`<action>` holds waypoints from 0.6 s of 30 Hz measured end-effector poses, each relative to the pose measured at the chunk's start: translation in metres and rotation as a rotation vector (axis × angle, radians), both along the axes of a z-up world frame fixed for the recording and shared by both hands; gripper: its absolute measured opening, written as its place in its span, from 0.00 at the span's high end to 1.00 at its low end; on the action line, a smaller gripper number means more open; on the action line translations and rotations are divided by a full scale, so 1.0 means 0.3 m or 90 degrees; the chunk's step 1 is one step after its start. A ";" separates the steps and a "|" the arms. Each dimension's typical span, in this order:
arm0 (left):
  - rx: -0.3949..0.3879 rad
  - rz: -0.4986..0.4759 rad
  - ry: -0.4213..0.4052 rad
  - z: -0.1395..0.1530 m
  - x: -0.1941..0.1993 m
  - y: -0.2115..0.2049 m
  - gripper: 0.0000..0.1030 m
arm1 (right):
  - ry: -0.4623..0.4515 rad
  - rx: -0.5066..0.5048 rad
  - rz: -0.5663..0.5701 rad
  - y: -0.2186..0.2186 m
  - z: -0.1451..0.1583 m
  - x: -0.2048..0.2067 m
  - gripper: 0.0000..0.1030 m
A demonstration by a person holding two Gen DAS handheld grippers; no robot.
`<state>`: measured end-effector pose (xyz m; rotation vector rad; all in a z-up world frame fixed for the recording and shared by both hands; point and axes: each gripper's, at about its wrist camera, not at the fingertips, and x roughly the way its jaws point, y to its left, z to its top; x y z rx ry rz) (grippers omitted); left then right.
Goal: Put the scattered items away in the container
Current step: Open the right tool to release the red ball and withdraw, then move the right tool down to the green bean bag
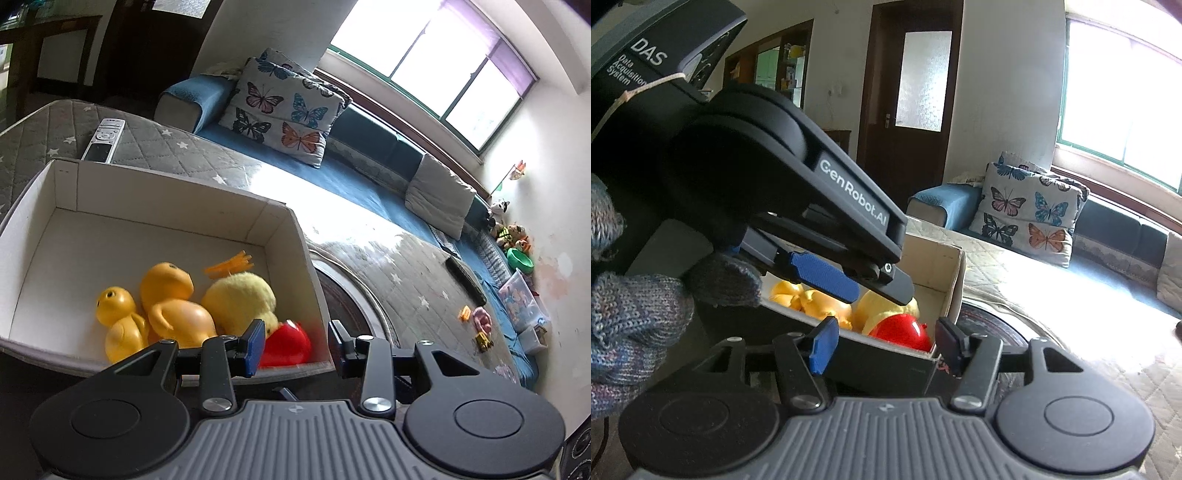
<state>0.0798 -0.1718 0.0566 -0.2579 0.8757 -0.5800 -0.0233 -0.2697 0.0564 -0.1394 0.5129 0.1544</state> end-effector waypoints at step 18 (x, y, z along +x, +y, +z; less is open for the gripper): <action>0.024 -0.041 -0.006 -0.016 -0.225 -0.005 0.61 | 0.005 -0.005 -0.018 -0.010 -0.005 -0.199 0.34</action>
